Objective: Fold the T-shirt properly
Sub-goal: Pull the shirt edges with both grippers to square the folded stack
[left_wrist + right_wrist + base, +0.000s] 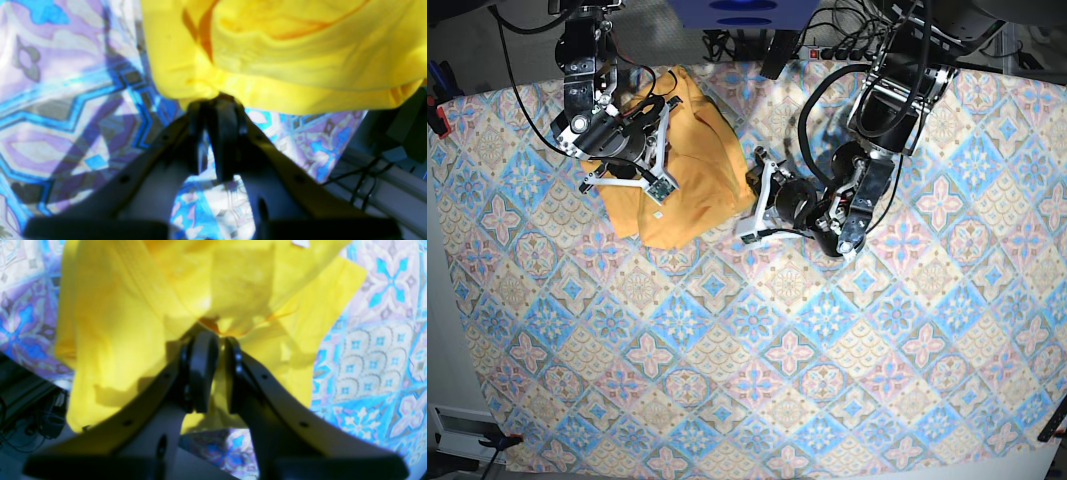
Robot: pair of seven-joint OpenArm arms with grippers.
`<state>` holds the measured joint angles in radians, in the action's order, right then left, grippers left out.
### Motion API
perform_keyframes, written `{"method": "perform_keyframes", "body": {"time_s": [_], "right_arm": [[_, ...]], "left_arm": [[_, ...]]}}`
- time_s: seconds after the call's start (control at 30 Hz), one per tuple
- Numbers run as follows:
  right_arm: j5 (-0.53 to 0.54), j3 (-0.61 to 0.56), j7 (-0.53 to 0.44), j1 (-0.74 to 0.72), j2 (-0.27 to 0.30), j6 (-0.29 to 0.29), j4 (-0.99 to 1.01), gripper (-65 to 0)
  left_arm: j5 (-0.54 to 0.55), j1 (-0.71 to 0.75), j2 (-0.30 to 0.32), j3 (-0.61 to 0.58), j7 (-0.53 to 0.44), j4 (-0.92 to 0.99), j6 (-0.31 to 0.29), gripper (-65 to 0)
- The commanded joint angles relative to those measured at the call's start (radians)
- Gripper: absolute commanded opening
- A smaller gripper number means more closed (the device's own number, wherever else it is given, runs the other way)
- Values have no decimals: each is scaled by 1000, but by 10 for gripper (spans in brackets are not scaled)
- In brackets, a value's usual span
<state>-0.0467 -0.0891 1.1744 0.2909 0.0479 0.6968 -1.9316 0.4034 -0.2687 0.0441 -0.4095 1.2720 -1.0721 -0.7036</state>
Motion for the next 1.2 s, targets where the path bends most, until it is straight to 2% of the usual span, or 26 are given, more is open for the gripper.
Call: {"method": "perform_keyframes", "body": {"time_s": [0.0,0.17,0.37,0.53,0.7,0.83,1.03,1.17], "right_arm": [[6,-1,-11,-6,2,1,-18,-568],[5,5,-11,-5,2,1,-18,-568],[3,7,-12,8,4,1,-18,-568],[-98,-1,-18,11,-3,1,-18,-568],[-183,-2,-77,24,-26,1,-18,-568],[-219,-2,-83,24,-46,1,-18,-568],[-219,5,-86,24,-46,1,-19,-568],[-221,22,-144,41,-46,1,-22,-568]], "left_arm": [[-44,3,-25,-2,21,7,5,-569],[-50,3,-77,90,-55,11,5,-569],[-51,3,-95,166,-134,11,5,-567],[-45,1,-99,169,-225,11,5,-567],[-45,6,-145,168,-332,11,5,-567],[-45,9,-166,169,-406,11,5,-567],[-45,9,-189,169,-429,11,5,-567],[-44,9,-172,202,-423,5,5,-567]]}}
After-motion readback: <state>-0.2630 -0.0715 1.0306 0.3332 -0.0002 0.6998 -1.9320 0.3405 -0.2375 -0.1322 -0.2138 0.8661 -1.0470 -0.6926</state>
